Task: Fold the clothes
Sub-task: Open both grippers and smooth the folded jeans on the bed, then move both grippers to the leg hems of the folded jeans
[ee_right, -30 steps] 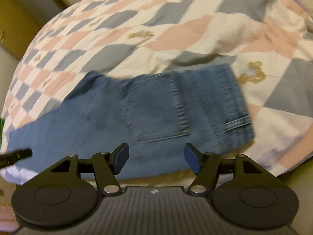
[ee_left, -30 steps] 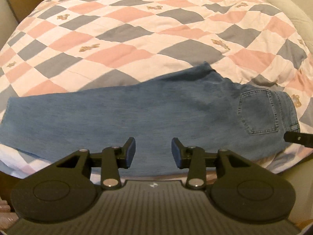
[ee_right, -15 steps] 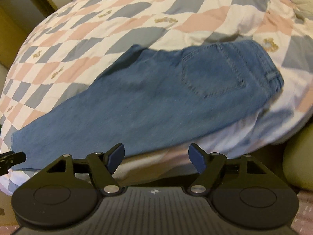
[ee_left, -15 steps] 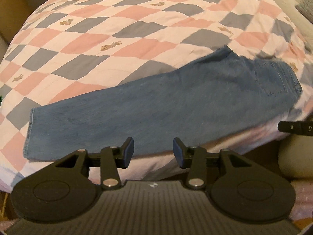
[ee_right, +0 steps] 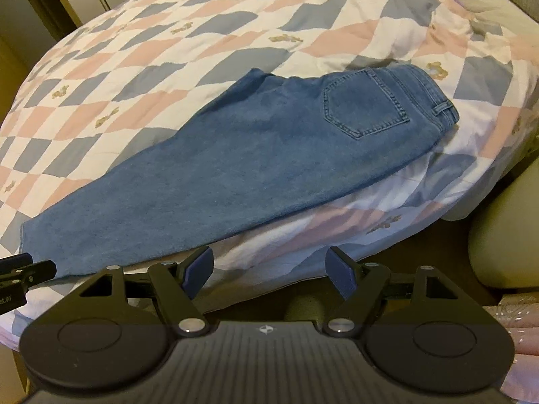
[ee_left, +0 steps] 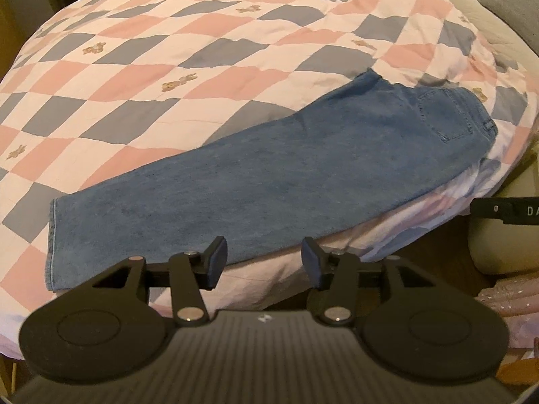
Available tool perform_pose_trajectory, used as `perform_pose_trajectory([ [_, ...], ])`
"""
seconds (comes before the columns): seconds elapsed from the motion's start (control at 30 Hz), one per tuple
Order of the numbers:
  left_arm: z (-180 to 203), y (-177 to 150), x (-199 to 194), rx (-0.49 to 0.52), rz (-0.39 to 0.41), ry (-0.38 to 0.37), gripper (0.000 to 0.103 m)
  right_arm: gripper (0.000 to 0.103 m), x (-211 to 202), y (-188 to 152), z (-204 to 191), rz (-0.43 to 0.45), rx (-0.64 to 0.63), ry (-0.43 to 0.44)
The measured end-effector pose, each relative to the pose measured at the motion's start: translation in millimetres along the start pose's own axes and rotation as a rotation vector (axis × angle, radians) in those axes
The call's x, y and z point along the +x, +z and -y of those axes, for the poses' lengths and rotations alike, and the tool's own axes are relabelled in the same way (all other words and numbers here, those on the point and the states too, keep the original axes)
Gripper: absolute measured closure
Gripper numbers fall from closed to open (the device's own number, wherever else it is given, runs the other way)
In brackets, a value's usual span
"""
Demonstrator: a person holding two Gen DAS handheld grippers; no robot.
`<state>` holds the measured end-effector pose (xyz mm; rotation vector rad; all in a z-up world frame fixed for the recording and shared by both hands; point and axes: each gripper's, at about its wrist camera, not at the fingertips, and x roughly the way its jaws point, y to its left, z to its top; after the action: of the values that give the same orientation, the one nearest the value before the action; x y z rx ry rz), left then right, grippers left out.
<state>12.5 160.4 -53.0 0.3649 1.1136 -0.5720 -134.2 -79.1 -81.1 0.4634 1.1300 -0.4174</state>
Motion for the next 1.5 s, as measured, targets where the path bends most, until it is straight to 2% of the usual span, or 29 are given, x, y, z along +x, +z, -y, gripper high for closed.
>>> perform_pose_trajectory([
  [0.3,-25.2,45.4,36.5,-0.033,-0.037,0.039,0.059,0.027,48.8,41.4,-22.9,-0.069,-0.035,0.051],
  [0.5,-48.4,73.9,59.8,0.011,-0.061,-0.011,0.059,0.027,66.0,63.3,-21.7,-0.067,0.027,0.097],
  [0.6,-68.1,85.2,73.9,0.106,-0.076,-0.047,0.059,0.027,70.3,59.2,-21.4,-0.064,0.102,0.134],
  [0.73,-96.6,98.5,99.6,0.312,-0.113,-0.077,0.059,0.028,76.3,47.4,-32.3,-0.039,0.202,0.123],
  [0.87,-135.7,98.4,118.2,0.482,-0.124,-0.202,0.059,0.028,79.5,9.3,-72.9,-0.015,0.381,0.082],
  [1.0,-177.2,80.9,128.5,0.642,-0.145,-0.228,0.059,0.029,72.1,-55.6,-132.9,0.045,0.628,0.090],
  [1.07,-199.4,68.4,129.0,0.683,-0.171,-0.215,0.059,0.029,69.1,-88.2,-169.9,0.068,0.719,0.134],
  [1.13,-220.5,58.7,128.7,0.686,-0.196,-0.238,0.059,0.032,72.0,-115.1,-207.5,0.028,0.769,0.145],
  [1.23,-245.8,43.1,134.8,0.706,-0.228,-0.224,0.059,0.033,71.8,-137.4,-253.2,0.005,0.780,0.184],
  [1.5,-286.9,16.7,138.0,0.758,-0.259,-0.209,0.059,0.033,81.7,-160.1,-311.2,0.013,0.809,0.217],
])
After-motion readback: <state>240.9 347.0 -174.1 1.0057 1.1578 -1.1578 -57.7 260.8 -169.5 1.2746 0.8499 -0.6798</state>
